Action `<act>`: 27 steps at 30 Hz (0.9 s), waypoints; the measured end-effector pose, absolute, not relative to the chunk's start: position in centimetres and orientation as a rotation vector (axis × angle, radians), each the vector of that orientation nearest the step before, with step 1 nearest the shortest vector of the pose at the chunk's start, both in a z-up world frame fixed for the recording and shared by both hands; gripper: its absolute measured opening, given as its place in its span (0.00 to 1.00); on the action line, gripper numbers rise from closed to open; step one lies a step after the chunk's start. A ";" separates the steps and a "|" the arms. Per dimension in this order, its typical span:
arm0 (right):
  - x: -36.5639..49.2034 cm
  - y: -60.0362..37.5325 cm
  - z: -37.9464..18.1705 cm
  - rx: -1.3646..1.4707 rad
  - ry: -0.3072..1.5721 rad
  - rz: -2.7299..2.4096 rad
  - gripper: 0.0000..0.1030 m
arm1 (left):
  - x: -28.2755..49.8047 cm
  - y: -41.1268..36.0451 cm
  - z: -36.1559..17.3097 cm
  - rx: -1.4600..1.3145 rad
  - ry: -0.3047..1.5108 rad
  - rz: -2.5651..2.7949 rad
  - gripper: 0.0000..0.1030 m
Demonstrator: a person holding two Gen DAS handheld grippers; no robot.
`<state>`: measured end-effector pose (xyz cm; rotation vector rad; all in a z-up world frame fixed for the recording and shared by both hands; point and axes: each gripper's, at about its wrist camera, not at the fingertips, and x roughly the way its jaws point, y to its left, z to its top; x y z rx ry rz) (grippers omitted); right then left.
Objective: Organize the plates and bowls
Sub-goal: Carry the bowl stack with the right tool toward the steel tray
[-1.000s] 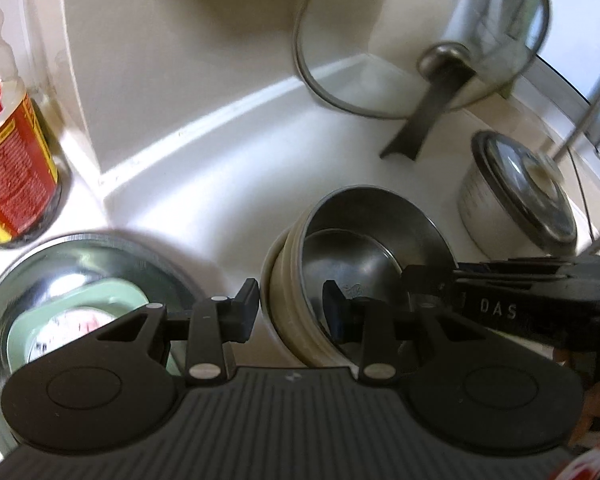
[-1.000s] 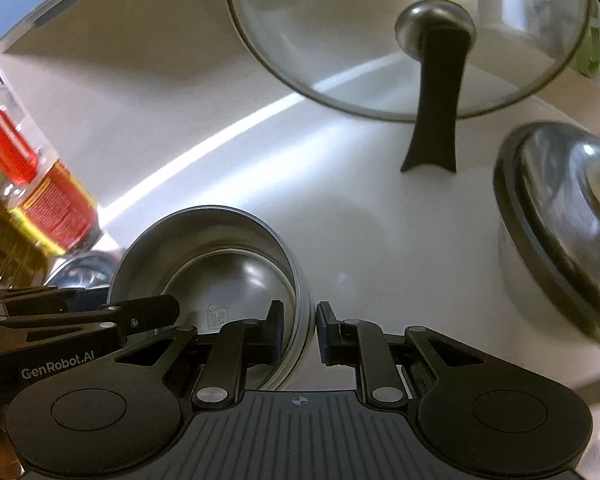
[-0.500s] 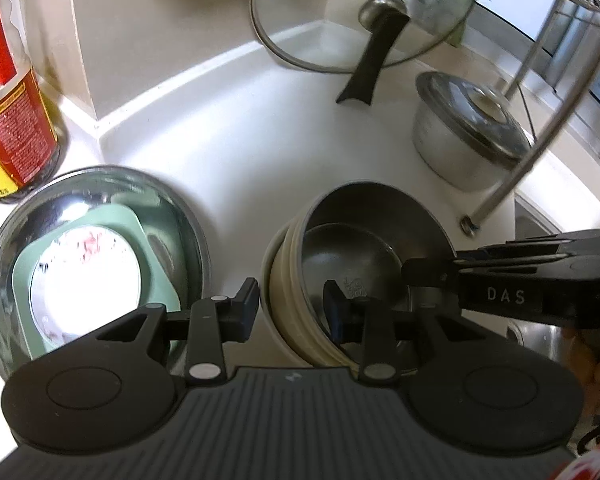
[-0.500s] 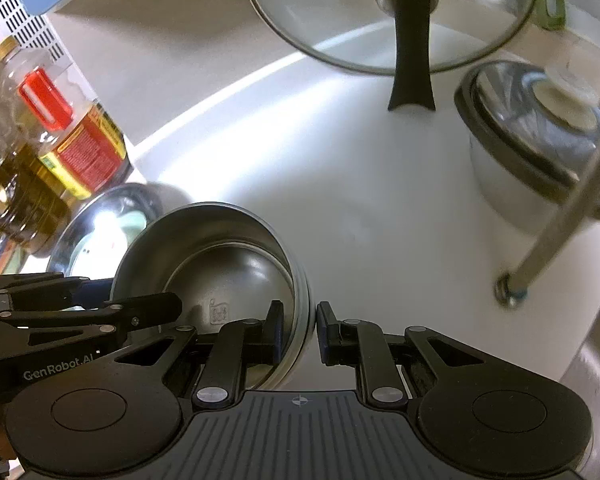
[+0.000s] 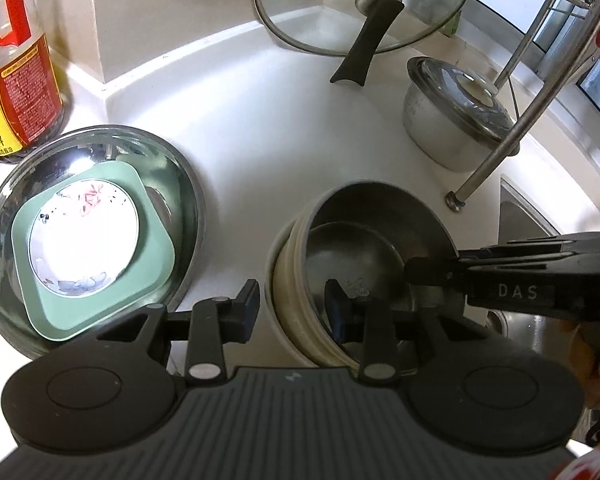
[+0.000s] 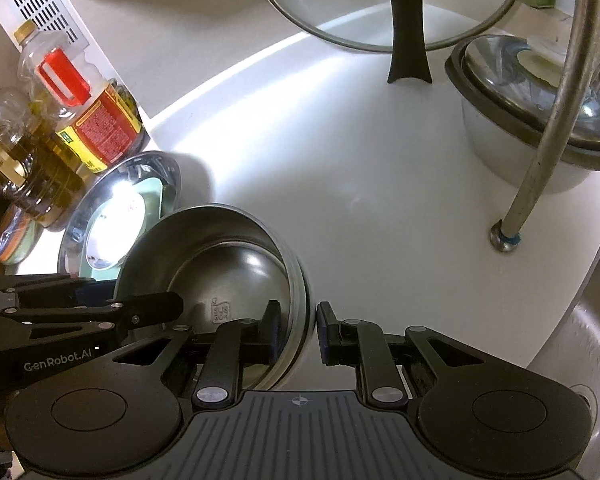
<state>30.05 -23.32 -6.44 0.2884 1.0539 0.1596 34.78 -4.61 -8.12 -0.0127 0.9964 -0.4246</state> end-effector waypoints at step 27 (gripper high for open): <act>31.9 -22.1 -6.8 0.212 1.151 0.195 0.20 | 35.8 -5.8 -8.5 0.052 1.064 -0.415 0.25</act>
